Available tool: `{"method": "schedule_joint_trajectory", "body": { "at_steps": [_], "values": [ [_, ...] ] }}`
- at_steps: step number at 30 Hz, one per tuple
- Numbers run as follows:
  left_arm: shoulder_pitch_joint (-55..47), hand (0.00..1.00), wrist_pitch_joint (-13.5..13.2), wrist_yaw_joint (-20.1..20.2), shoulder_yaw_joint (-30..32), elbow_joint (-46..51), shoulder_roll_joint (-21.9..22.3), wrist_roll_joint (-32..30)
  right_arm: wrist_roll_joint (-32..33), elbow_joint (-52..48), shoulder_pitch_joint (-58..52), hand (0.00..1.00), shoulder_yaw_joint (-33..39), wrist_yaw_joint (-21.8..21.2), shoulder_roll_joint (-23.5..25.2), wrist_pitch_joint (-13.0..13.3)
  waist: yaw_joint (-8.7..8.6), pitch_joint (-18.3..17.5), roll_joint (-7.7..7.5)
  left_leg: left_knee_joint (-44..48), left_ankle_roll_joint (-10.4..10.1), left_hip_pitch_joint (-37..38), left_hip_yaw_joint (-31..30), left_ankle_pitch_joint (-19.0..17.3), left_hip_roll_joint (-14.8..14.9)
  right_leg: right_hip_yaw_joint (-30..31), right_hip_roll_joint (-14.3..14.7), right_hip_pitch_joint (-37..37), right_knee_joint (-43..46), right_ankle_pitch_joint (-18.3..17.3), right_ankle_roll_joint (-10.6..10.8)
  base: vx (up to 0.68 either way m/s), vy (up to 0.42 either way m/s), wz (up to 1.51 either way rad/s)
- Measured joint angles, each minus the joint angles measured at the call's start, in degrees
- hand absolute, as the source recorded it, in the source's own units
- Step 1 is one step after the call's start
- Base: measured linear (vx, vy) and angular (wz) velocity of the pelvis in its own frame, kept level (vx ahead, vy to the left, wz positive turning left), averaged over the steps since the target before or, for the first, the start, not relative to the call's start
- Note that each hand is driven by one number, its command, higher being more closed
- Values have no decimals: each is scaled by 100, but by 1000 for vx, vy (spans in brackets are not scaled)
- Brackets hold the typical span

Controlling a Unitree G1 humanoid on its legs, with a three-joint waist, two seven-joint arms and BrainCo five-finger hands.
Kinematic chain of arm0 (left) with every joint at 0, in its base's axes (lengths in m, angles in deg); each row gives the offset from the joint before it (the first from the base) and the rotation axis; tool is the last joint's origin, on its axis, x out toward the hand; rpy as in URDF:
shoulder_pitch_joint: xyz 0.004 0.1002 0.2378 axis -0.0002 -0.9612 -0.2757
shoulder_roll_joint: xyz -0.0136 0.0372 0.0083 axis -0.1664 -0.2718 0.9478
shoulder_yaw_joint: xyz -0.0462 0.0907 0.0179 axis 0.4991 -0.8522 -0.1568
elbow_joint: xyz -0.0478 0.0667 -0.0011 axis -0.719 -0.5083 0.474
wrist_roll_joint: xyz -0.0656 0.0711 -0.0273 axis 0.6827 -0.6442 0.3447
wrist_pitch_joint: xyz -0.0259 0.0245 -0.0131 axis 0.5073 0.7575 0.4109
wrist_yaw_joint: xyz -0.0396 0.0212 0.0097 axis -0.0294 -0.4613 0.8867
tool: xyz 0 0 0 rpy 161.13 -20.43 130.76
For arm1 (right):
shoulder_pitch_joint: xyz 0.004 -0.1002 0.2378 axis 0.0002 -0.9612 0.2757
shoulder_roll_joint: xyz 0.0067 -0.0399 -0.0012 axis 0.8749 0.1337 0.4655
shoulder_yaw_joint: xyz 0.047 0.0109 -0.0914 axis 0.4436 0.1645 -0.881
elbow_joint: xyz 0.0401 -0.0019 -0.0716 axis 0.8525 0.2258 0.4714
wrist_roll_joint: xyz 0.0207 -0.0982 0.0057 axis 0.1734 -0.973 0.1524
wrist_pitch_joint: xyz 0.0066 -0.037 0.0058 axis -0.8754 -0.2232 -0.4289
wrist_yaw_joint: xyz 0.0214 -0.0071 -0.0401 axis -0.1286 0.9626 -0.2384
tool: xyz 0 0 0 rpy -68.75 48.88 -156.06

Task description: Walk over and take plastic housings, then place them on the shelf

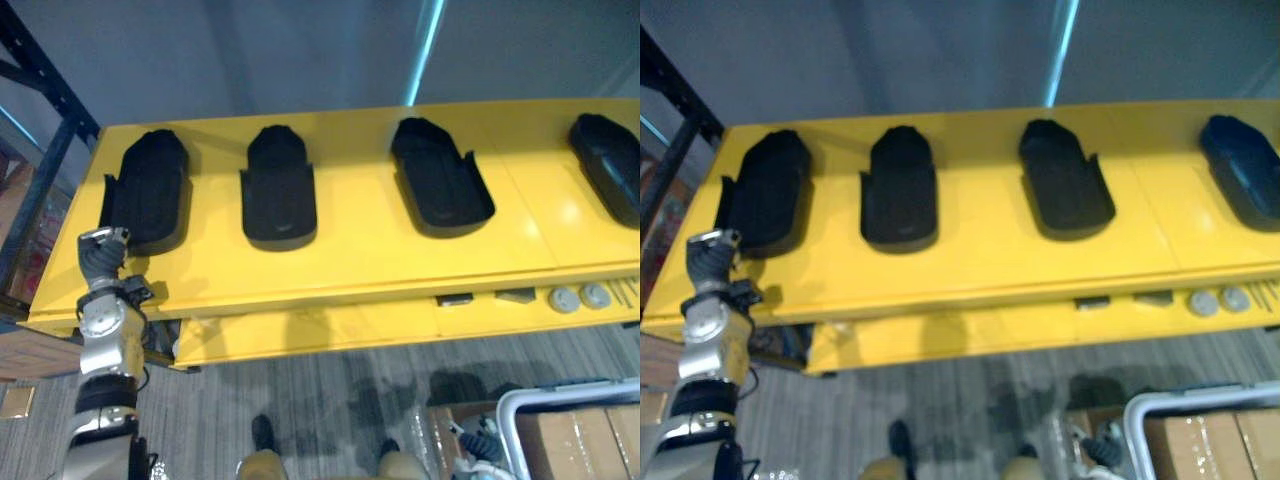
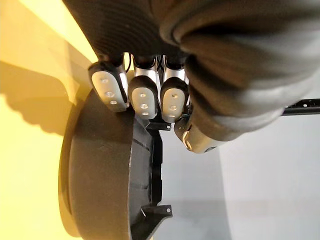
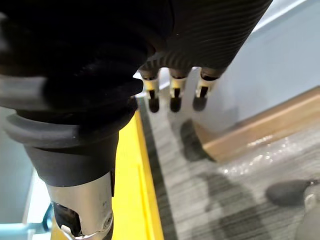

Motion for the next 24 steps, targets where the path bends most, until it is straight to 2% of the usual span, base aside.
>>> {"method": "schedule_joint_trajectory", "body": {
  "at_steps": [3,6,7,8,9,10,11,13,15,18,19,21,24],
  "values": [
    [-136,100,-90,-180,7,194,3,-23,-1,-7,-19,0,32,2,44,0,-21,0,2,3,10,-14,-15,32,-3,-1,0,-15,0,1,2,0,0,0],
    [-819,100,-260,-389,100,1224,119,-83,-2,-36,-86,0,44,17,158,-9,-15,-5,10,25,12,-15,-108,52,-15,-32,-1,34,-22,1,2,3,-4,10],
    [-1181,100,-351,-487,286,1859,424,-243,-2,-96,-187,0,80,35,231,-23,-9,-11,24,26,12,-15,-185,53,-27,-148,-5,145,-76,1,3,8,-11,28],
    [-1294,100,-376,-523,327,2043,519,-297,-4,-112,-217,0,99,45,257,-32,0,-13,27,26,12,-11,-213,53,-31,-175,-5,179,-89,1,2,6,-17,42],
    [-1831,100,-408,-601,469,2752,898,-534,-4,-153,-296,0,160,127,351,-114,53,-35,60,20,6,-12,-333,56,-32,-263,6,267,-100,0,3,-1,-12,33],
    [-2045,100,-410,-613,476,2970,1044,-578,-4,-155,-328,0,162,143,369,-143,105,-49,84,12,5,-13,-377,57,-33,-324,9,300,-107,0,3,-12,-18,53],
    [-2724,100,-413,-646,481,3484,1498,-701,-6,-153,-377,0,174,170,380,-222,218,-116,164,2,4,-22,-502,57,-52,-469,9,408,-130,-1,2,-21,-15,38],
    [-3148,100,-413,-626,474,3764,1811,-763,-6,-152,-377,0,218,220,401,-265,300,-176,204,1,9,-20,-619,51,-71,-534,8,498,-175,-2,2,-18,-12,37],
    [-3780,100,-413,-562,443,4079,2227,-927,-5,-144,-343,0,281,262,436,-363,464,-320,234,0,23,-22,-777,44,-103,-783,14,706,-315,-9,2,-29,-27,43],
    [-4211,100,-395,-564,426,3958,2480,-985,0,-87,-147,0,259,259,429,-383,588,-479,243,-1,43,-6,-926,103,-125,-970,21,852,-388,-54,19,-46,-34,27],
    [-4218,0,-370,-597,407,3710,2528,-988,3,-53,-34,0,259,259,431,-383,617,-507,230,-1,48,5,-998,136,-145,-1065,16,931,-407,-97,63,-57,-43,27],
    [-4211,0,-345,-720,388,3129,2554,-1142,21,23,134,0,260,256,428,-382,638,-569,160,-2,41,-1,-1081,178,-154,-1162,21,987,-418,-137,82,-61,-33,23],
    [-4158,0,-117,-951,397,1809,2561,-1471,173,115,243,0,263,255,440,-359,669,-724,57,-4,54,30,-1130,196,-188,-1277,3,1088,-455,-165,57,-23,-19,12]
  ]
}}
